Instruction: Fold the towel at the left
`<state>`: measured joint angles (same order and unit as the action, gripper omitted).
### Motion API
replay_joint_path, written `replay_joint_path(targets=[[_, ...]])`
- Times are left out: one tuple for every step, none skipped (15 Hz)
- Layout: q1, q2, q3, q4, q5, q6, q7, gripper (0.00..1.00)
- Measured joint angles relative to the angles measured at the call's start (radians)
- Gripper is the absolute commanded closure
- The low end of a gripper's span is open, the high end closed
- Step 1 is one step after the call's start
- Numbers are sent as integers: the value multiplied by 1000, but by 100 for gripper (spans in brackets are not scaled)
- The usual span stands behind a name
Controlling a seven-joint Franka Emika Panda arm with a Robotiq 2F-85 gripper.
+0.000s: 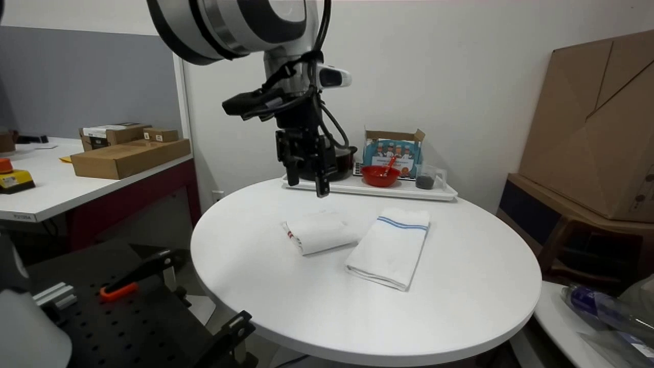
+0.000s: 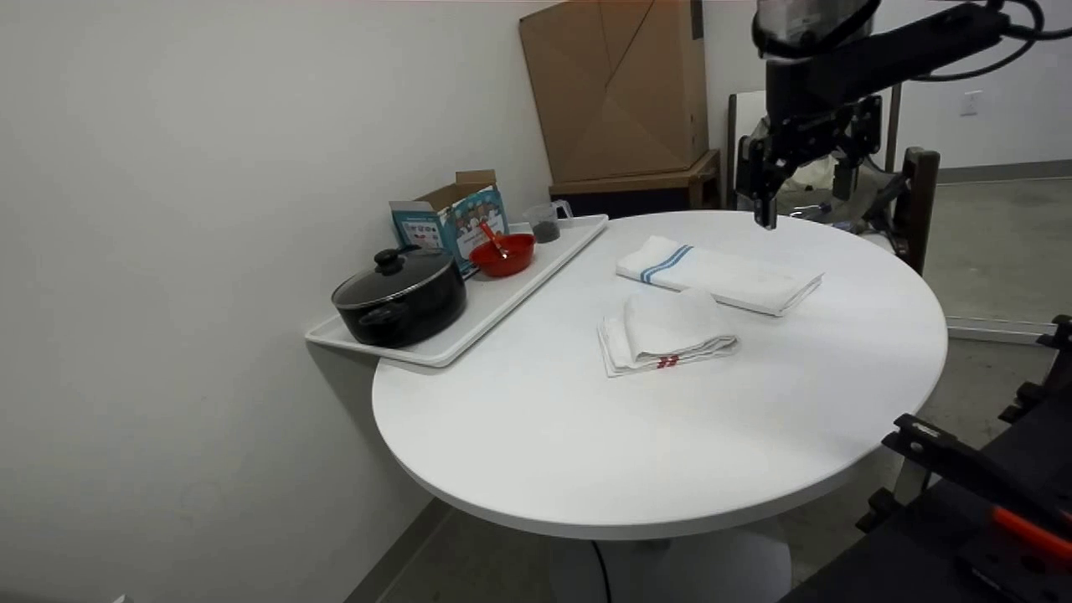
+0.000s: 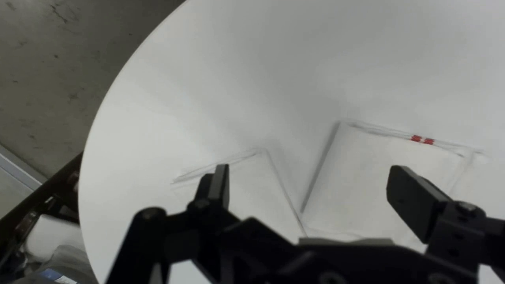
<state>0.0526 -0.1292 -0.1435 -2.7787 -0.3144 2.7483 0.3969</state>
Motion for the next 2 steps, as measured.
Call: replay_joint_path(targets=[[20, -20, -27, -21, 46, 19, -57, 0], [37, -29, -42, -25, 65, 21, -79, 0]])
